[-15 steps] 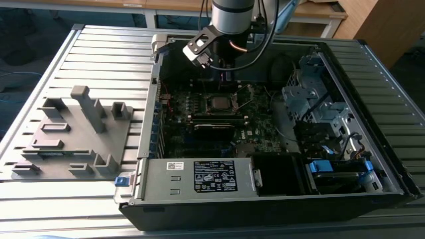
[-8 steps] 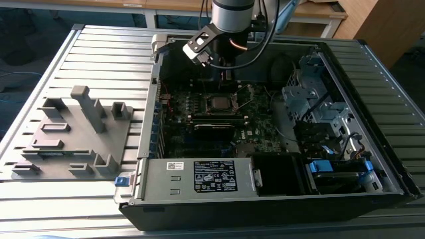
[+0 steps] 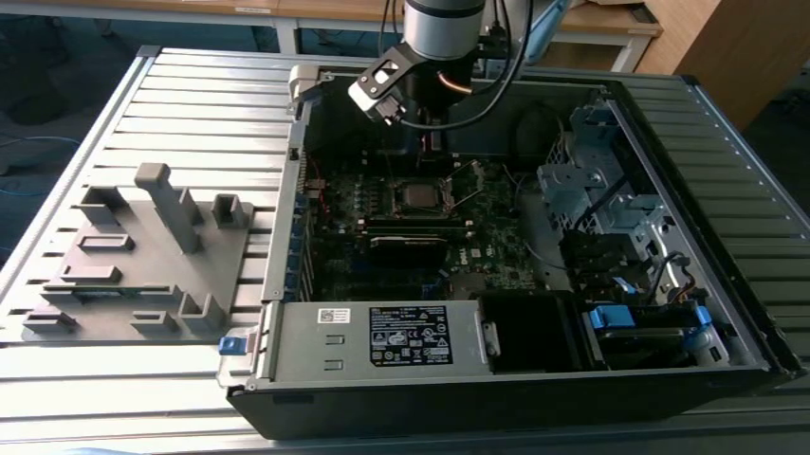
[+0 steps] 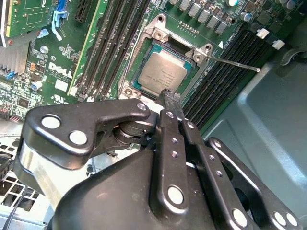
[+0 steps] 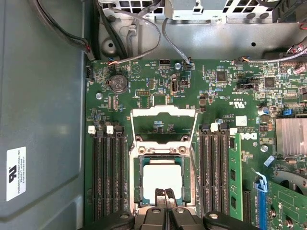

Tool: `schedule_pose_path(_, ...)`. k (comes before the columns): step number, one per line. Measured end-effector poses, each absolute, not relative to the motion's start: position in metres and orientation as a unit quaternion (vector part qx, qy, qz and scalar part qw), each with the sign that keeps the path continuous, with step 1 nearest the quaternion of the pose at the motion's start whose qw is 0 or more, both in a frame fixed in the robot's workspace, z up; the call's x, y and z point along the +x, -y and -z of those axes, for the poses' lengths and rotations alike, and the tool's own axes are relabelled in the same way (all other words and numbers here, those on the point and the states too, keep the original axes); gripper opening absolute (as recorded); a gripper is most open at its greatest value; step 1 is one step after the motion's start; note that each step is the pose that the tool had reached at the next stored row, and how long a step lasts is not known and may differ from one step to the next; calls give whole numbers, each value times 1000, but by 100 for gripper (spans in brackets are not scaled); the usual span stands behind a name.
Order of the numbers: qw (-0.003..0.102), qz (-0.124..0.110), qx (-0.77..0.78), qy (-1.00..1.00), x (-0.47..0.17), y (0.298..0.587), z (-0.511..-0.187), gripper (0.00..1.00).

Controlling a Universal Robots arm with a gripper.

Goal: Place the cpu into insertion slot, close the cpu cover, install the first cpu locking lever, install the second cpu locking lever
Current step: 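Close the cpu cover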

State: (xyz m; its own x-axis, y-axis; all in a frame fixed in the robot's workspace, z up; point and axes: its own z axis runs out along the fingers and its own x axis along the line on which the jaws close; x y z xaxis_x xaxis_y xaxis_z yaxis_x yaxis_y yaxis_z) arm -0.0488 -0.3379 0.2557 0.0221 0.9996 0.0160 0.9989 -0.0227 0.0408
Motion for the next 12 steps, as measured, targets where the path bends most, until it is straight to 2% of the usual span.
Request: schedule_pose_path(12, 9, -20, 715, -699, -46, 338, -256, 11)
